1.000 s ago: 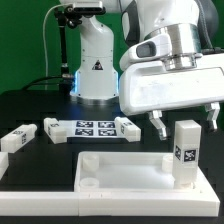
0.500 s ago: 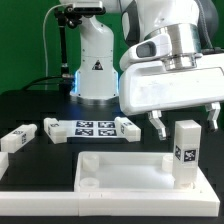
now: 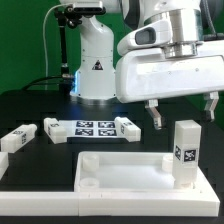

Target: Assemble desk

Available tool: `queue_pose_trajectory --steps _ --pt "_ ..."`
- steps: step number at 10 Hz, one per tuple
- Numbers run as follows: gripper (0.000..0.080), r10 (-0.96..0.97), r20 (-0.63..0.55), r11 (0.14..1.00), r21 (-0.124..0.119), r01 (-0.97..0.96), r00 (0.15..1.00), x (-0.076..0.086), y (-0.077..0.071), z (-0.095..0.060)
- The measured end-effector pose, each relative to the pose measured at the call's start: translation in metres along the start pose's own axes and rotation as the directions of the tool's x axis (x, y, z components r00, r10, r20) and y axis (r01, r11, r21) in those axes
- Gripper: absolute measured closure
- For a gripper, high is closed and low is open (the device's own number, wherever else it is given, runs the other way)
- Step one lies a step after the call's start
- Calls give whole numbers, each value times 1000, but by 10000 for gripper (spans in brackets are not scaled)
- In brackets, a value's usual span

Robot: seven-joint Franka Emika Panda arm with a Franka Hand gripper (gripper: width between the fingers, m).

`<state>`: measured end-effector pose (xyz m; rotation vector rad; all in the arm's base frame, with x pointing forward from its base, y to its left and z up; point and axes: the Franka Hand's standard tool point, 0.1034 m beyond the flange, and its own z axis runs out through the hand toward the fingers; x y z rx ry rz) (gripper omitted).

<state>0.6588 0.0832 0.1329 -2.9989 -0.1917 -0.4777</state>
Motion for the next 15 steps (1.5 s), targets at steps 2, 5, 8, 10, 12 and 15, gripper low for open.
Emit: queue_pose_trajectory --steps 2,5,8,10,12,15 --pt "150 -1 111 1000 13 -1 994 -1 -3 -2" --pt "150 -12 304 999 48 -3 953 4 -12 14" --pt "150 9 329 998 51 -27 944 10 -12 32" --pt "278 10 327 998 51 -28 945 11 -13 31" --pt "413 70 331 996 34 -86 941 11 -14 31" --pt "500 290 315 956 -46 -291 904 11 -6 33"
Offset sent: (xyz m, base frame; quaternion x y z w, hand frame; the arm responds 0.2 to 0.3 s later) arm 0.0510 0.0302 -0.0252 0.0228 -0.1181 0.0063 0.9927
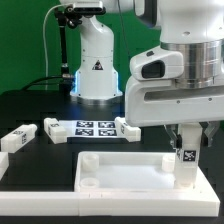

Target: Assemble desk

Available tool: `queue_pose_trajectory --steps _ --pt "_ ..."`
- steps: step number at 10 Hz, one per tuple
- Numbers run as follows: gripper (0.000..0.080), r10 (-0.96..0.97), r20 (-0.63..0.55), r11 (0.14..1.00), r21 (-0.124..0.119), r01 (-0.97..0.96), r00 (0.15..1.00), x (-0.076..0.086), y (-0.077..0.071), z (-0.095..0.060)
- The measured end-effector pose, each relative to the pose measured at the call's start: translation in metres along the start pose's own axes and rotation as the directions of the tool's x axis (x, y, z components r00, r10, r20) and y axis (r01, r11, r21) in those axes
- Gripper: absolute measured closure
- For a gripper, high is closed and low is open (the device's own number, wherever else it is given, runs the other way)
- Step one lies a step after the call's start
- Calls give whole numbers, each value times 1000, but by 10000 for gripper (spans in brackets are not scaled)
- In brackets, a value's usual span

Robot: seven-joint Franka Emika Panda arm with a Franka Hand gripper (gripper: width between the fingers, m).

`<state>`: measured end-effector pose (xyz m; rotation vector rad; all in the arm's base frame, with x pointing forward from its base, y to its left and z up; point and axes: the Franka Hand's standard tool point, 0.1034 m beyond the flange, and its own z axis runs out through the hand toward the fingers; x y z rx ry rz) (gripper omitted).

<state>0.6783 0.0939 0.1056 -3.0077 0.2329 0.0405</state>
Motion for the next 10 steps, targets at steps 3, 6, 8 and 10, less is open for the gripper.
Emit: queue_pose_trajectory --steps 3,6,8,10 --pt "505 441 -80 897 79 -435 894 -4 14 0" --pt "505 808 22 580 143 -802 588 -9 18 0" --pt "505 895 55 433 124 -893 442 -13 11 1" --pt "505 944 88 305 129 -944 317 -14 13 2"
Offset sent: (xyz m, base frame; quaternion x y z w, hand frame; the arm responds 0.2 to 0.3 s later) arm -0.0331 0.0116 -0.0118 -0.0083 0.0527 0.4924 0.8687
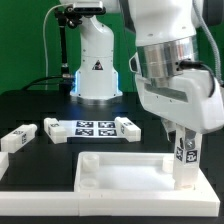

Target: Assemble desk

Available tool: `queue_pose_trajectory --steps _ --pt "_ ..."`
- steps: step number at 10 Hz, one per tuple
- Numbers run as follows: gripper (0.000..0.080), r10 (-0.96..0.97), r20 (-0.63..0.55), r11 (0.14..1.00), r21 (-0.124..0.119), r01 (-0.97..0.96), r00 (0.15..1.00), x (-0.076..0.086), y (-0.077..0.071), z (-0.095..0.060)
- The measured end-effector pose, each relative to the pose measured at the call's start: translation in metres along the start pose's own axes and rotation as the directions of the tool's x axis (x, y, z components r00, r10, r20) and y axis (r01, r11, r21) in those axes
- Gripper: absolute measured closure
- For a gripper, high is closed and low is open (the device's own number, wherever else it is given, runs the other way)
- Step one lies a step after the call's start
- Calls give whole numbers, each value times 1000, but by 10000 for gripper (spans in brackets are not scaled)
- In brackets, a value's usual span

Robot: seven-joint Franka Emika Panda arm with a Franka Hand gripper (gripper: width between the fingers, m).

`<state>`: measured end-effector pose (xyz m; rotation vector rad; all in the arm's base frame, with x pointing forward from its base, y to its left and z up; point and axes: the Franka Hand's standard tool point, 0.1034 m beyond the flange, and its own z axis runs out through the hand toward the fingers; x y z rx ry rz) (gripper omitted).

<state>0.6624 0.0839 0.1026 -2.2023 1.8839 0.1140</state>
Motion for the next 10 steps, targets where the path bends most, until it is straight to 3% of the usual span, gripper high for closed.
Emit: queue_pose_trajectory --steps 2,3,4,5,7,8,9,10 --pt "495 -97 -1 995 -1 97 995 0 0 0" --pt "325 -287 1 958 -2 287 958 0 0 1" --pt "325 -468 7 884 -7 468 884 -3 2 3" --pt "184 -562 17 827 -12 563 827 -8 3 4" --pt "160 -650 16 760 -11 650 760 -5 3 4" --pt "151 -741 24 670 -31 741 671 -10 5 4" --pt "151 -857 43 510 -67 858 513 -19 4 2" --pt "151 -936 62 341 -68 938 345 -21 0 -3"
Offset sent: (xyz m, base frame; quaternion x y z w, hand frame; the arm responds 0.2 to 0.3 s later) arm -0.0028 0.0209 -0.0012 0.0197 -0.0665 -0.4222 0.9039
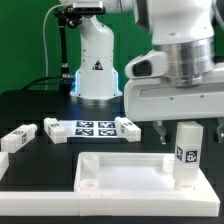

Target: Assemble desk

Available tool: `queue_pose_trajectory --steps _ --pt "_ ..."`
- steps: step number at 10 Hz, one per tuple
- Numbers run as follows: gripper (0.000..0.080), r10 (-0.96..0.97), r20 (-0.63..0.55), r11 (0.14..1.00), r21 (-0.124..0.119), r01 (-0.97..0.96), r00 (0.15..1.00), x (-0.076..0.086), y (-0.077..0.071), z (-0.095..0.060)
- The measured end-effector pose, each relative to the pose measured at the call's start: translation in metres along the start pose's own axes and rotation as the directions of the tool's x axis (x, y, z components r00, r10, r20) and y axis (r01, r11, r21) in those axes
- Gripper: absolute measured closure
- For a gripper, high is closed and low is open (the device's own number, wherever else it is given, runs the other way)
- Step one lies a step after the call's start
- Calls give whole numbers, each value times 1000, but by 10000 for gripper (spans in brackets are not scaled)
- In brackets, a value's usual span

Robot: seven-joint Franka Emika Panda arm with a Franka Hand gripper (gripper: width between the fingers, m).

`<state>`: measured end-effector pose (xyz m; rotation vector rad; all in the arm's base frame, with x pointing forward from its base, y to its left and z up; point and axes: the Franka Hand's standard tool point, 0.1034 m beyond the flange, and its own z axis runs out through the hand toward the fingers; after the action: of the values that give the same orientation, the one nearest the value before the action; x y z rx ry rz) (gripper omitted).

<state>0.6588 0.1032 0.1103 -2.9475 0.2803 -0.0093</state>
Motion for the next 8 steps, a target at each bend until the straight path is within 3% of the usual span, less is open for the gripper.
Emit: queue_pose_trajectory --steps 1,4,5,6,7,8 --pt "151 -118 12 993 -3 118 993 2 -1 -4" --pt "178 -71 16 997 -2 71 997 1 -3 -4" --pt "363 -18 16 1000 -3 18 1000 1 -3 -4" --pt "363 50 16 999 -9 -50 999 1 0 -3" --pt "483 114 15 993 -12 -114 993 2 2 -3" --pt "485 145 15 989 -12 -145 989 2 4 -3"
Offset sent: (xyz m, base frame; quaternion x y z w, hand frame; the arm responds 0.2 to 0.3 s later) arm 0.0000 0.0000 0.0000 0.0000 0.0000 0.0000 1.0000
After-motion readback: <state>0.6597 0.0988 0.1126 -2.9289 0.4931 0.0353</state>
